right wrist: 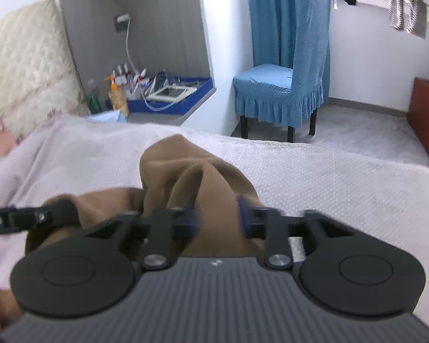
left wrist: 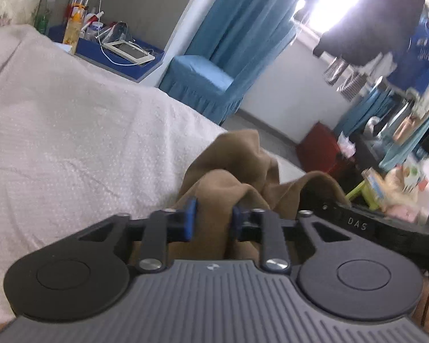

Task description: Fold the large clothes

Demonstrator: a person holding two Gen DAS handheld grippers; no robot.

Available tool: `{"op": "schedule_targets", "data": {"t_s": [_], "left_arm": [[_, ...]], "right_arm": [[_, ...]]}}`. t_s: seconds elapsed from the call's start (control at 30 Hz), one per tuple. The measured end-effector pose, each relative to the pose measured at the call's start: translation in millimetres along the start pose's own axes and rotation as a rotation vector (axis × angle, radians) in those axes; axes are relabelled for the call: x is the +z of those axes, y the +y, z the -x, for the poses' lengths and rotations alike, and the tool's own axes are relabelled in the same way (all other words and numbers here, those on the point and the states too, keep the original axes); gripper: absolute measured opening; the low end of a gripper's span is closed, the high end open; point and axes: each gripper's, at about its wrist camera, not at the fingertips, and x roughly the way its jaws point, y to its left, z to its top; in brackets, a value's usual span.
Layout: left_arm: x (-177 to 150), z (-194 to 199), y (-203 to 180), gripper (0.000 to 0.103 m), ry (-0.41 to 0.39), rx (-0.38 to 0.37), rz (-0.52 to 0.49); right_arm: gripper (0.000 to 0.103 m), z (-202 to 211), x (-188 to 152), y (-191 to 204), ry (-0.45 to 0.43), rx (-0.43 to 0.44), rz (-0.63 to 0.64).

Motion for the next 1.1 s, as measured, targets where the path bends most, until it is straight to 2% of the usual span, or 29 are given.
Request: {"op": "schedule_targets", "data": {"t_s": [0.07, 0.17, 0.37, 0.57, 0.7, 0.87, 1.03, 1.1], "left_arm": [[1, 14, -5, 0.021, -0.011, 0.023, -0.021], [-6, 50, 3, 0.018, -0.060, 0.031, -0.008], [-41, 162, 21, 0.013, -0.193, -0.021, 0.116], [-97, 281, -9, 0.013, -0.315, -0.068, 0.145], [-152, 346, -27, 0.013, -0.353, -0.072, 0.158], [-233, 394, -30, 0.013, -0.346, -0.024, 0.192], [-305, 401, -12, 0.007, -0.283, 0.094, 0.227], [-328, 395, 4, 0.007, -0.260, 0.105, 0.278]], "right_arm": [[0.015, 7, 2, 4, -0.008, 0.005, 0.020], [0.014, 32, 5, 3, -0.055, 0.064, 0.007], [0.013, 125, -8, 3, -0.202, 0.149, 0.055], [0.013, 236, -36, 7, -0.346, 0.214, 0.124], [0.013, 306, -77, 11, -0.410, 0.228, 0.153], [0.013, 360, -142, 12, -0.423, 0.228, 0.175], [0.013, 377, -206, 21, -0.342, 0.203, 0.178], [0.013, 373, -227, 27, -0.279, 0.184, 0.176]]}}
